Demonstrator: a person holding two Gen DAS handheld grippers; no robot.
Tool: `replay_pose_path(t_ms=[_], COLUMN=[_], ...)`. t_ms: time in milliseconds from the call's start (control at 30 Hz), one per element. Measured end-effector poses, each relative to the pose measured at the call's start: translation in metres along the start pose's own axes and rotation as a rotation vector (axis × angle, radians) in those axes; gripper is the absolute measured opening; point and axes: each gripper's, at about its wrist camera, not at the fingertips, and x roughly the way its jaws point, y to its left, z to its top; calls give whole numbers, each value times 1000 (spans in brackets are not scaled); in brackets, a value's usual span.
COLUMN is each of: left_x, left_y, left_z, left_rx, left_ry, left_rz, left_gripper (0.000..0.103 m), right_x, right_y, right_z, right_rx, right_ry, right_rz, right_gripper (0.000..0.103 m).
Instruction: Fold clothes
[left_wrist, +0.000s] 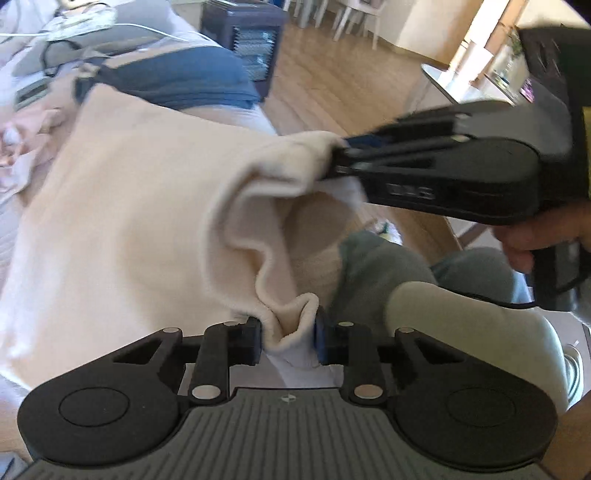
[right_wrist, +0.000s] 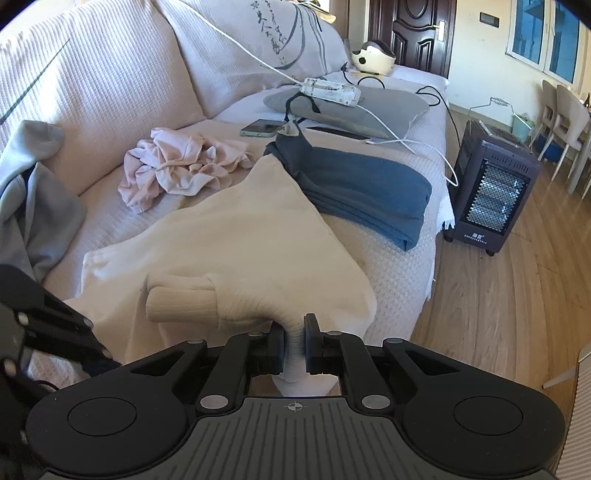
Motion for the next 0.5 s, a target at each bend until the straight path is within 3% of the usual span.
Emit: replay_pose_path(t_ms=[133, 233, 367, 500], left_x=[-29, -50, -60, -79], left_y=[24, 37, 61, 103], left_z=[3, 10, 14, 6], left_rx=[-70, -65, -88, -176], left_ry=[-92, -149, -170, -198], left_rz=[67, 119, 171, 260], left_gripper=[20, 20, 20, 20], right_x=[-1, 4, 19, 44], right_y=[2, 9, 35, 76], right_z=[15, 40, 87, 132], right_rx=[-26, -62, -120, -181], right_ry=[-45, -66, -107, -131], right_rz=[-34, -47, 15, 108], right_gripper=[10, 10, 10, 10])
